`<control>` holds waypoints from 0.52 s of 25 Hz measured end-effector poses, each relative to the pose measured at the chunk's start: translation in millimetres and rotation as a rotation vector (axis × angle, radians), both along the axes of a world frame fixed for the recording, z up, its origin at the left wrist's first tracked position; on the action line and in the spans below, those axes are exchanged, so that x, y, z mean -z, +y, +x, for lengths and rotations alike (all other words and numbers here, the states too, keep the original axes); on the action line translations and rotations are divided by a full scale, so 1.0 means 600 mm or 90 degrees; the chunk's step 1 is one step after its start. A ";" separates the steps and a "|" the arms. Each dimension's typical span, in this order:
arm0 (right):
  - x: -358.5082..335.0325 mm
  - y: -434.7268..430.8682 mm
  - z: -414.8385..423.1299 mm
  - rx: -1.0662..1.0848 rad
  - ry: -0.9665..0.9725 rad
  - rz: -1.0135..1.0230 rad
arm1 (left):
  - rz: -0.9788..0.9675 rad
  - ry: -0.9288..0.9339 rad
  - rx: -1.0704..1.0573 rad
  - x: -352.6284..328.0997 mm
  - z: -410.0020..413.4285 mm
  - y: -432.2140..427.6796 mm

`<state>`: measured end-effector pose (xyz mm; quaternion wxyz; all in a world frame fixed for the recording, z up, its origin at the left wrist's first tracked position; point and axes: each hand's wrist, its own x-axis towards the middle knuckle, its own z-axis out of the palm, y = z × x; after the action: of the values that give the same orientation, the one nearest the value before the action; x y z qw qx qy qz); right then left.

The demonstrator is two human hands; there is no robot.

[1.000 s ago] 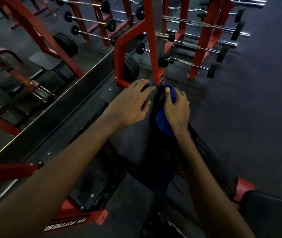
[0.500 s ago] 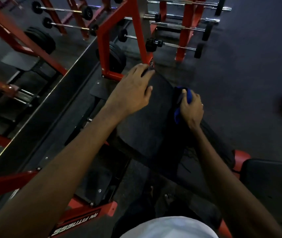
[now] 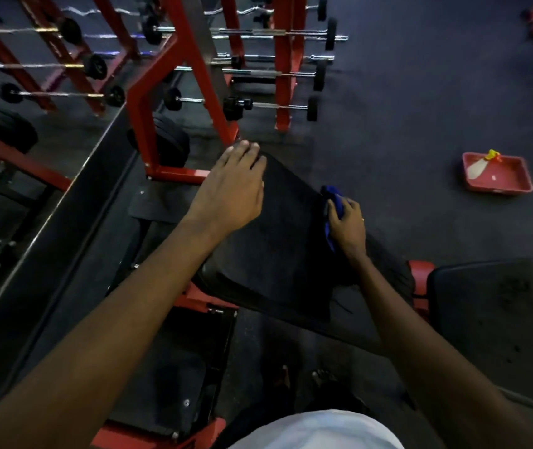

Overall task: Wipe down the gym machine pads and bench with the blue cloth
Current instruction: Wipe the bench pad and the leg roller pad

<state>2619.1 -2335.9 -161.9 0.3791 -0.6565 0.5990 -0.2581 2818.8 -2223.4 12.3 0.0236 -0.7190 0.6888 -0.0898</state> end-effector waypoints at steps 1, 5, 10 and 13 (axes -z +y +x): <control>0.004 -0.001 -0.004 0.019 0.010 0.028 | 0.037 -0.039 0.030 -0.003 -0.002 -0.004; -0.059 0.050 0.034 0.013 -0.041 -0.027 | 0.142 -0.156 0.102 -0.012 -0.001 -0.035; -0.079 0.233 0.011 -0.096 -0.074 -0.102 | 0.139 -0.163 0.105 -0.001 -0.005 -0.045; -0.042 0.187 0.011 -0.025 -0.075 -0.090 | 0.133 -0.136 0.104 0.002 -0.005 -0.048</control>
<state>2625.9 -2223.6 -136.8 0.3714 -0.6769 0.5430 -0.3303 2815.8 -2252.4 11.0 0.1637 -0.6409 0.7439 -0.0952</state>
